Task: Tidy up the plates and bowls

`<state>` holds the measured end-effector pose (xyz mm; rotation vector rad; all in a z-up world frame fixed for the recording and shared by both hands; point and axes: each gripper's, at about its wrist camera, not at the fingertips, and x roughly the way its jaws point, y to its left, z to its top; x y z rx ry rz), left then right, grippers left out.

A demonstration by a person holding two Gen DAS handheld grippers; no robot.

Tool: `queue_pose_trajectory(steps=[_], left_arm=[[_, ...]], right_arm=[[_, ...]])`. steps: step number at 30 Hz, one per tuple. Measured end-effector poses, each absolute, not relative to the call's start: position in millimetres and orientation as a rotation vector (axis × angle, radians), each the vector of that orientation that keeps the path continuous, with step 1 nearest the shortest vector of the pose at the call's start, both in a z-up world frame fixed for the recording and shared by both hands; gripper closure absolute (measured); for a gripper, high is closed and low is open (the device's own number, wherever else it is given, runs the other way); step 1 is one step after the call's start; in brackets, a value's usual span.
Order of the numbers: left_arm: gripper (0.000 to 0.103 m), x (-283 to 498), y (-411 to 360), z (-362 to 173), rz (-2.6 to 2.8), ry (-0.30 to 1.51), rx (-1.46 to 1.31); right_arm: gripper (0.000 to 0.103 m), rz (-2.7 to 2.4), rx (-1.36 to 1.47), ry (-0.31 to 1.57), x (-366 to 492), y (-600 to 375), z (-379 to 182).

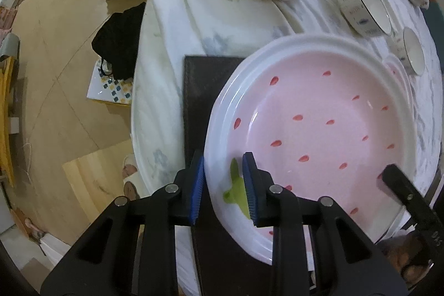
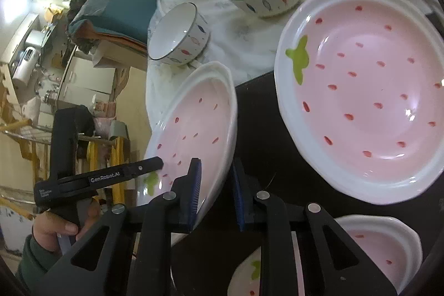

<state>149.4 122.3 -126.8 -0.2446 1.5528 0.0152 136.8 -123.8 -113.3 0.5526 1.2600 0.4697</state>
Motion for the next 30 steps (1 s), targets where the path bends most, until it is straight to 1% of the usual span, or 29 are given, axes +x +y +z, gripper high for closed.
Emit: queue_pose_trajectory(steps=[5, 6, 7, 8, 9, 11, 12, 14, 16, 17, 19, 21, 25, 28, 30], left_arm=[[0.08, 135, 102, -117, -0.028, 1.543, -0.219], [0.085, 132, 97, -116, -0.041, 1.54, -0.209], [0.1, 131, 93, -113, -0.092, 1.532, -0.234], [0.102, 130, 86, -110, -0.156, 1.537, -0.254], [0.102, 127, 74, -103, -0.201, 1.522, -0.241], [0.101, 120, 50, -88, -0.215, 1.431, -0.103], [0.101, 119, 43, -88, -0.202, 1.433, -0.067], [0.101, 122, 50, -92, -0.166, 1.467, -0.147], [0.1, 124, 66, -89, -0.1, 1.447, -0.204], [0.099, 126, 74, -88, -0.072, 1.432, -0.197], [0.09, 127, 91, -92, 0.002, 1.423, -0.191], [0.062, 125, 103, -105, 0.037, 1.458, -0.204], [0.061, 118, 111, -128, 0.052, 1.512, -0.194], [0.061, 114, 110, -143, -0.046, 1.572, -0.28], [0.062, 118, 104, -145, -0.064, 1.555, -0.268]], right_arm=[[0.079, 0.498, 0.573, 1.196, 123, -136, -96], [0.079, 0.501, 0.566, 1.182, 120, -139, -92], [0.079, 0.501, 0.562, 1.178, 118, -141, -90], [0.079, 0.499, 0.557, 1.177, 114, -144, -88], [0.079, 0.498, 0.556, 1.178, 113, -145, -87], [0.079, 0.506, 0.531, 1.196, 107, -142, -89], [0.081, 0.52, 0.533, 1.2, 106, -138, -90], [0.083, 0.507, 0.535, 1.203, 102, -137, -94], [0.087, 0.479, 0.544, 1.216, 101, -137, -101], [0.088, 0.468, 0.566, 1.229, 101, -139, -109], [0.09, 0.449, 0.596, 1.245, 102, -146, -118], [0.092, 0.436, 0.608, 1.255, 104, -150, -126], [0.093, 0.42, 0.636, 1.256, 105, -157, -130], [0.093, 0.412, 0.659, 1.256, 107, -162, -133], [0.093, 0.403, 0.676, 1.264, 109, -166, -138]])
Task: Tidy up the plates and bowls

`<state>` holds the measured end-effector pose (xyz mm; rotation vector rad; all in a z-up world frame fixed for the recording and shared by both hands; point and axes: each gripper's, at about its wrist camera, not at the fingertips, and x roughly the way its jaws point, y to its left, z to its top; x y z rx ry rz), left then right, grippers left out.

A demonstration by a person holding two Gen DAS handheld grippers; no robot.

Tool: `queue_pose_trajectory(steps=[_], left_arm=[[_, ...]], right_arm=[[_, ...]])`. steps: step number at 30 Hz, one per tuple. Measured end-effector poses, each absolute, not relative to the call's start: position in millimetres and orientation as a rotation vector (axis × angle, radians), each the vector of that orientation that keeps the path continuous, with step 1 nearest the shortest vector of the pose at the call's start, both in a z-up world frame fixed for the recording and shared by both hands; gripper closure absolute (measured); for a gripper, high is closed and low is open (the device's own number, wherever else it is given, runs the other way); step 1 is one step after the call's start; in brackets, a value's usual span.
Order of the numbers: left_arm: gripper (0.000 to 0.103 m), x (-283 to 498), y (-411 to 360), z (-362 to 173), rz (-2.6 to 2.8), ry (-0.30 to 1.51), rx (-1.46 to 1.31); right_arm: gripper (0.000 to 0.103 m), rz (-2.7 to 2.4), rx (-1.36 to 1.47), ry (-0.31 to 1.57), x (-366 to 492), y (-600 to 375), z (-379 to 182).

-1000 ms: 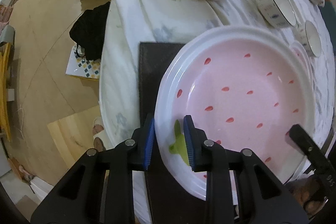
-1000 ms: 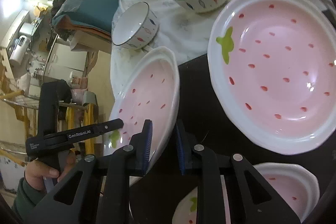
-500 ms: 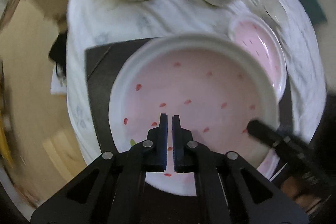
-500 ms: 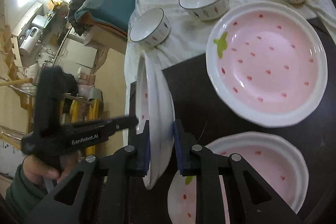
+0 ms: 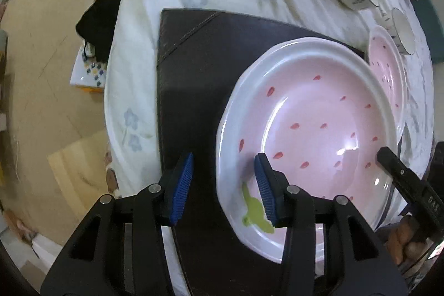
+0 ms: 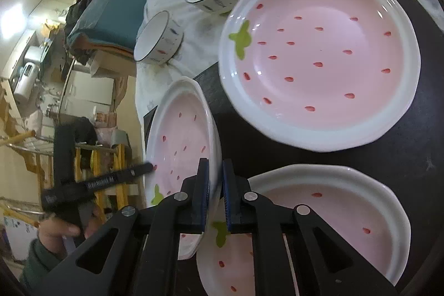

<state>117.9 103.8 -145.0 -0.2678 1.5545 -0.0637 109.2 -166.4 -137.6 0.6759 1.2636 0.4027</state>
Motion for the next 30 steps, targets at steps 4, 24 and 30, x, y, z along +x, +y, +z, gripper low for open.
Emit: queue_pose_trajectory(steps=[4, 24, 30], left_arm=[[0.063, 122, 90, -145, -0.153, 1.552, -0.278], [0.074, 110, 75, -86, -0.195, 1.403, -0.302], [0.074, 88, 45, -74, -0.266, 1.391, -0.28]], right_arm=[[0.094, 0.392, 0.699, 1.268, 110, -174, -143], [0.093, 0.416, 0.726, 1.206, 104, -199, -125], [0.093, 0.405, 0.691, 1.18, 90, -215, -99]])
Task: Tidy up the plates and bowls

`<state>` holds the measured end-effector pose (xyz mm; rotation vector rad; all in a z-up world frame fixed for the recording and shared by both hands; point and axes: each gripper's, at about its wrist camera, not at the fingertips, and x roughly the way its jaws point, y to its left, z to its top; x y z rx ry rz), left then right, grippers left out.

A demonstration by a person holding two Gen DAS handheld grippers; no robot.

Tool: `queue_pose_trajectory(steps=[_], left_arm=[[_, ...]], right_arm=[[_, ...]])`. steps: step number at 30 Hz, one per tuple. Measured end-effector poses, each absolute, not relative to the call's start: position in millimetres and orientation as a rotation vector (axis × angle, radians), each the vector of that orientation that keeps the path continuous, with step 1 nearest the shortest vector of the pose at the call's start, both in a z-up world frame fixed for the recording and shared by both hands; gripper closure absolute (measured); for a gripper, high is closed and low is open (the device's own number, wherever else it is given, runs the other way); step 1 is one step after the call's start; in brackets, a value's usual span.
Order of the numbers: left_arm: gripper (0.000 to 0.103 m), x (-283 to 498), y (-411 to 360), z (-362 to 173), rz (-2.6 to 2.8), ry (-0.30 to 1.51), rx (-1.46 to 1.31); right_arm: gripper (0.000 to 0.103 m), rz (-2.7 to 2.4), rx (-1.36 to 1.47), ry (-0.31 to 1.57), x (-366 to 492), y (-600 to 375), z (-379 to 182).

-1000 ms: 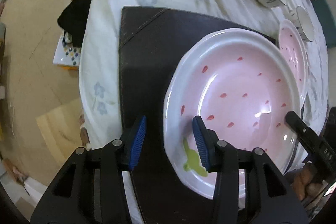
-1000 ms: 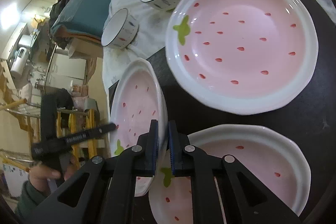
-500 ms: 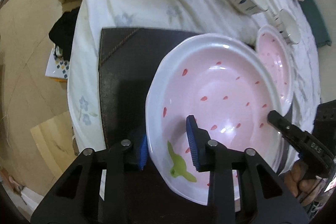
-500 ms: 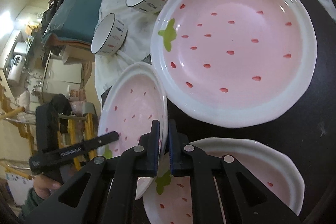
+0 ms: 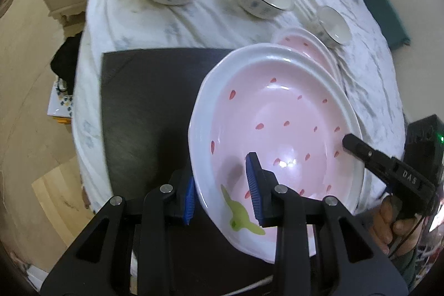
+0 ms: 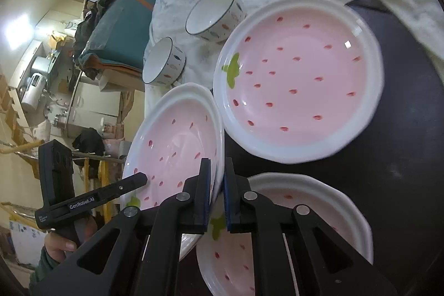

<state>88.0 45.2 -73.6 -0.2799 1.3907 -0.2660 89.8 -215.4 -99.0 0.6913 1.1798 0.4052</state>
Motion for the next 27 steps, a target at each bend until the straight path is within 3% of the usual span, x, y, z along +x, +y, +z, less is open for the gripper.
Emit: queue_pose_trajectory(steps=[10, 27], left_arm=[[0.074, 52, -7, -72, -0.367, 1.414, -0.168], [0.074, 34, -42, -115, -0.353, 1.524, -0.109]], right_arm=[[0.093, 0.361, 0.653, 1.147, 44, -262, -76], [0.093, 0.285, 0.695, 1.224, 3, -302, -114]])
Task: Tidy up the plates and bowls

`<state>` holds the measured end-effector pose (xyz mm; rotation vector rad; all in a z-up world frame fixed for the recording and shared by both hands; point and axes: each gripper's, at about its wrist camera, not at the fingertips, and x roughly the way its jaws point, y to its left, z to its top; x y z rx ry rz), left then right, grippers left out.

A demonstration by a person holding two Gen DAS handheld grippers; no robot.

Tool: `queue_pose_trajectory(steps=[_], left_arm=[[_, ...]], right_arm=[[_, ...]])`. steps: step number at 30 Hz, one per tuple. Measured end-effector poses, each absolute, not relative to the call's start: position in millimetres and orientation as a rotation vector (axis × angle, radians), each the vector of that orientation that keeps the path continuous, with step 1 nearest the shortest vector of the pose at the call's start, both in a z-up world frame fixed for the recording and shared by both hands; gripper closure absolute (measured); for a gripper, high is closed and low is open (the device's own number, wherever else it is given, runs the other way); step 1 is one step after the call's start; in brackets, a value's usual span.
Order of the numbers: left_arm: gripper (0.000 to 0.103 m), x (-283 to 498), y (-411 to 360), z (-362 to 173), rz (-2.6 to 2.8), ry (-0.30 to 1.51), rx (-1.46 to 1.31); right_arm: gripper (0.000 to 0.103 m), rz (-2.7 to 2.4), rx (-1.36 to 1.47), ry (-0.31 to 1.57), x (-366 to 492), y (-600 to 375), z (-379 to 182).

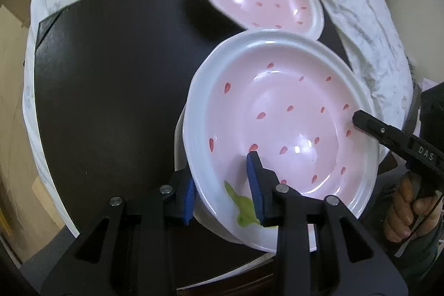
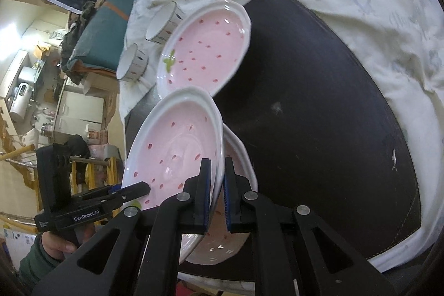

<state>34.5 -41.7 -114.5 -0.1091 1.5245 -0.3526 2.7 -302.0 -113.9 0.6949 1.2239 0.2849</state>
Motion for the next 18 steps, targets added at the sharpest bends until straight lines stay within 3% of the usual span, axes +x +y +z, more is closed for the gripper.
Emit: queue_pose_trajectory(steps=[18], left_arm=[[0.074, 32, -50, -114, -0.35, 1.528, 0.006]], right_arm=[[0.093, 0.259, 0.66, 1.336, -4, -293, -136]])
